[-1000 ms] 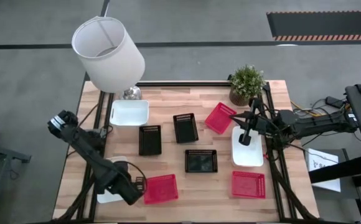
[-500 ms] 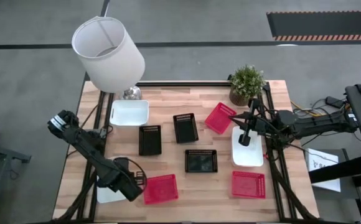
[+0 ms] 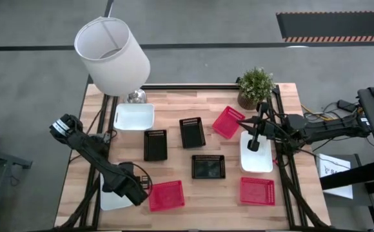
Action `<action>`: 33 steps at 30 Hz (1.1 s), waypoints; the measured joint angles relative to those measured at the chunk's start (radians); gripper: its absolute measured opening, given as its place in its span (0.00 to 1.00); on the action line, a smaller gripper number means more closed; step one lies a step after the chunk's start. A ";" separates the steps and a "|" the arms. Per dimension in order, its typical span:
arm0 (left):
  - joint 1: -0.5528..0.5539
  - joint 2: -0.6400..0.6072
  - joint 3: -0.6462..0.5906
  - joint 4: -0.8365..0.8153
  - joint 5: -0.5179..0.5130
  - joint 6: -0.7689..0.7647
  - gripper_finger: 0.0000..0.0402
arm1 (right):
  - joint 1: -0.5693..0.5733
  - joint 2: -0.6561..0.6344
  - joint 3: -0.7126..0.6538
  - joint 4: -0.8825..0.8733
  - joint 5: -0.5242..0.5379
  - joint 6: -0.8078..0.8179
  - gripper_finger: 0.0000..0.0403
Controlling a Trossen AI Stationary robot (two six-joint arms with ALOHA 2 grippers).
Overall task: Stack baskets by color
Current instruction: Stack the bottom white bin on top of the top white bin
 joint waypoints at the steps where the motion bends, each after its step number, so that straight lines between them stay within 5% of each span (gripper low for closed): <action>1: 0.000 0.001 -0.008 0.012 0.000 0.000 0.35 | 0.000 0.000 0.000 -0.004 0.000 0.000 0.02; 12: 0.000 0.011 -0.063 0.088 -0.001 0.023 0.34 | 0.000 0.000 0.000 -0.019 0.000 0.000 0.02; 22: 0.000 0.012 -0.063 0.088 -0.003 0.023 0.03 | 0.000 0.000 0.000 -0.020 0.000 0.000 0.02; 33: 0.000 0.003 0.033 0.002 0.072 0.076 0.00 | 0.000 0.000 0.000 -0.026 0.000 0.000 0.02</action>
